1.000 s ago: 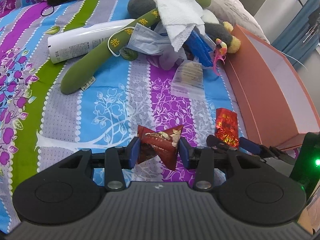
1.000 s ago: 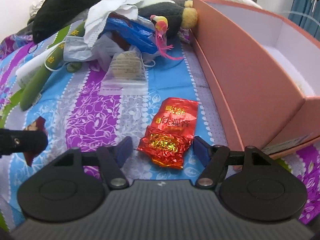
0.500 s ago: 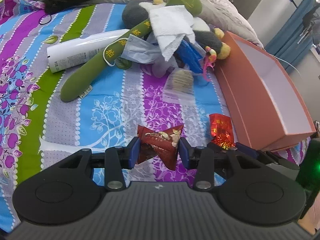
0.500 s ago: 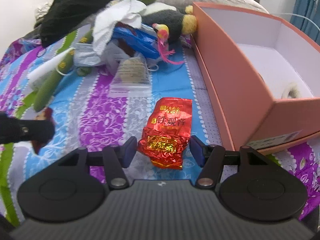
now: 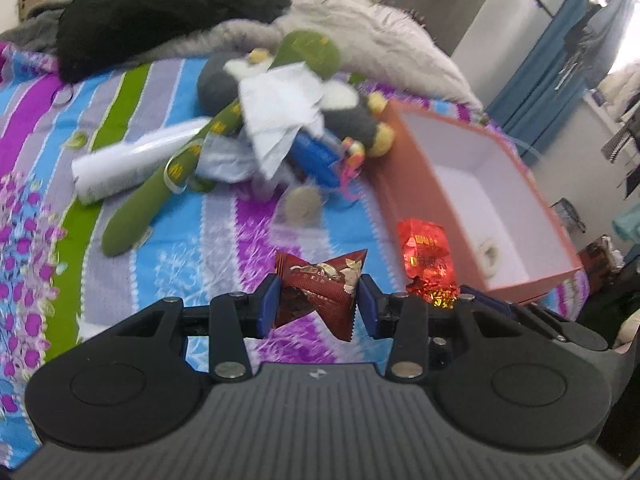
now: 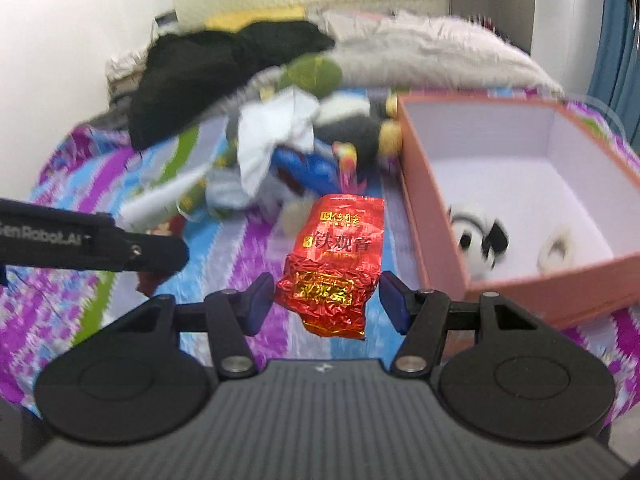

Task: Organize soft objects
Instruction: 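Carry the red packet with the right tool while the left carries the brown candy over the box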

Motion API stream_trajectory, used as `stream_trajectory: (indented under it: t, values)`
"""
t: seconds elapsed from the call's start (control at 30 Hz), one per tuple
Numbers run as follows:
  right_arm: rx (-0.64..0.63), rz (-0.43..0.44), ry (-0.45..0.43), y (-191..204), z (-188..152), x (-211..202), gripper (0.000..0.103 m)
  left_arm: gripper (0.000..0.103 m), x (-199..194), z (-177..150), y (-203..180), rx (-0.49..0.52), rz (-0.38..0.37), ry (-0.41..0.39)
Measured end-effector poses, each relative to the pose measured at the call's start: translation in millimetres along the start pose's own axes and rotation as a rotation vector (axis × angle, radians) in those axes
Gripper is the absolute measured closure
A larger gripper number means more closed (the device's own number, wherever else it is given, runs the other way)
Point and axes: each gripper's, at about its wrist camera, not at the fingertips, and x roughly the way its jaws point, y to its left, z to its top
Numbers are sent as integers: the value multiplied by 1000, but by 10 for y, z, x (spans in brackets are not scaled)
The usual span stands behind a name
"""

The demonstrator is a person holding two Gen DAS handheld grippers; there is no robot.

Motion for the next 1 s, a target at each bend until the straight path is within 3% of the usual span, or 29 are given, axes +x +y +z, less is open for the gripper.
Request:
stream_trajectory:
  t: [0.33, 0.73, 0.83, 1.0]
  values:
    - [4, -2, -178, -214, 641, -463, 42, 55, -352, 496, -465, 96, -51, -101]
    - [27, -116, -310, -920, 1132, -766, 42, 55, -174, 986, -1277, 199, -141, -117]
    - [48, -159, -302, -1143, 1191, -739, 42, 55, -12, 1070, -1510, 239, -148, -96]
    - [90, -203, -198, -1547, 1206, -496, 42, 55, 416, 1135, -1854, 270, -167, -31]
